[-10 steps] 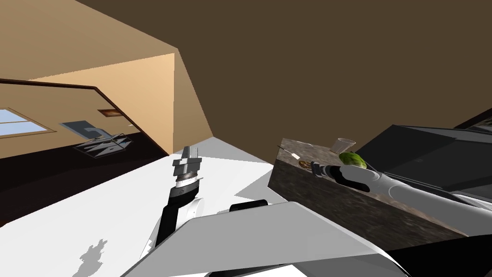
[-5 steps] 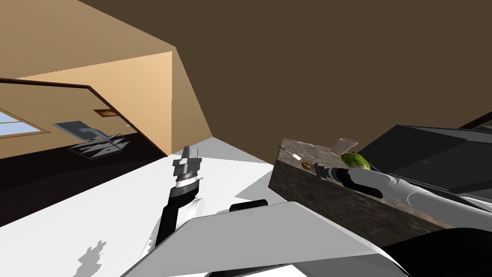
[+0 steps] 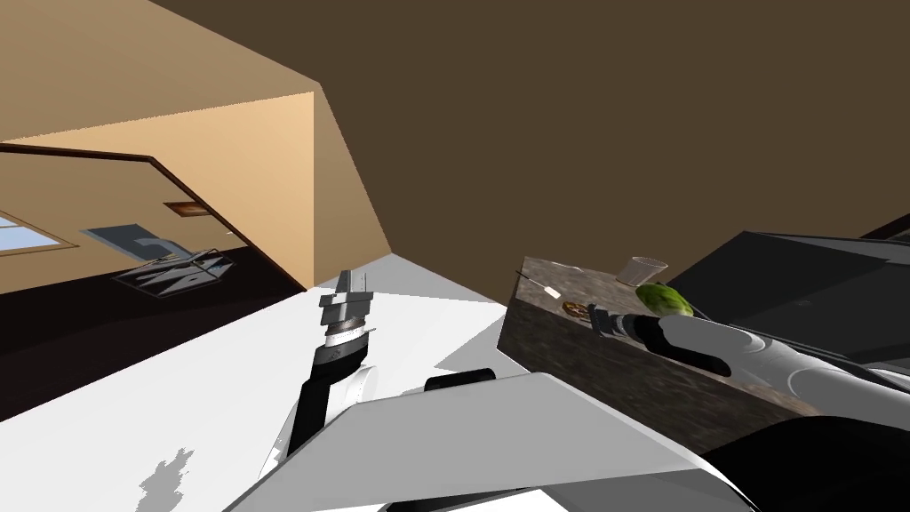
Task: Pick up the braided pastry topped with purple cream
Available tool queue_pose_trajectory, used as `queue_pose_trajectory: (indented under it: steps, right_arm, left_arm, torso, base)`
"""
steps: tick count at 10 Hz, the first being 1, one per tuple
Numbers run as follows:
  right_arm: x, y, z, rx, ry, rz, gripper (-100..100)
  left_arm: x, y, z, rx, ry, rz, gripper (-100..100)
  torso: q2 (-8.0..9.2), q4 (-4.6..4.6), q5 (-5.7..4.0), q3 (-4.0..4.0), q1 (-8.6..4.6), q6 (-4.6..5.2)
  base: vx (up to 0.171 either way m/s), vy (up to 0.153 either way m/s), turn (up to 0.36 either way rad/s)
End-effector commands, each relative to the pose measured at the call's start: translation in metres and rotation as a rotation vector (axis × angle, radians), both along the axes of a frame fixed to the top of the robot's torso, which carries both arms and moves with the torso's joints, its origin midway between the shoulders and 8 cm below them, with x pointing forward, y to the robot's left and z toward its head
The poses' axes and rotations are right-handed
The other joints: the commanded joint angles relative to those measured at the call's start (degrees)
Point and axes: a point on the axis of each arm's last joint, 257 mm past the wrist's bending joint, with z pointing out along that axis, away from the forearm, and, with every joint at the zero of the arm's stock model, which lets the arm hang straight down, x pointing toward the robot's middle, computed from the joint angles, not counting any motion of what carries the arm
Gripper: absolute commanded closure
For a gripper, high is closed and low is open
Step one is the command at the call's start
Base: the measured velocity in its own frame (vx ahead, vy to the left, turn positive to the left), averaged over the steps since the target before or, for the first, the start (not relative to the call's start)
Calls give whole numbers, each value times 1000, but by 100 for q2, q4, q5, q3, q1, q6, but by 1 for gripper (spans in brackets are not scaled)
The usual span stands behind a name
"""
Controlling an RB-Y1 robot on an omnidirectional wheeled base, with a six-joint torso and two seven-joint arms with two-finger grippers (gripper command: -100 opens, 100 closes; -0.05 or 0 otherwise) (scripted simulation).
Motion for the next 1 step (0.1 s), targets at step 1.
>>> queue_pose_trajectory:
  steps: [1]
  right_arm:
    - [0,0,0,0,0,0,0]
  left_arm:
    - [0,0,0,0,0,0,0]
  torso:
    - [0,0,0,0,0,0]
  base:
    - [0,0,0]
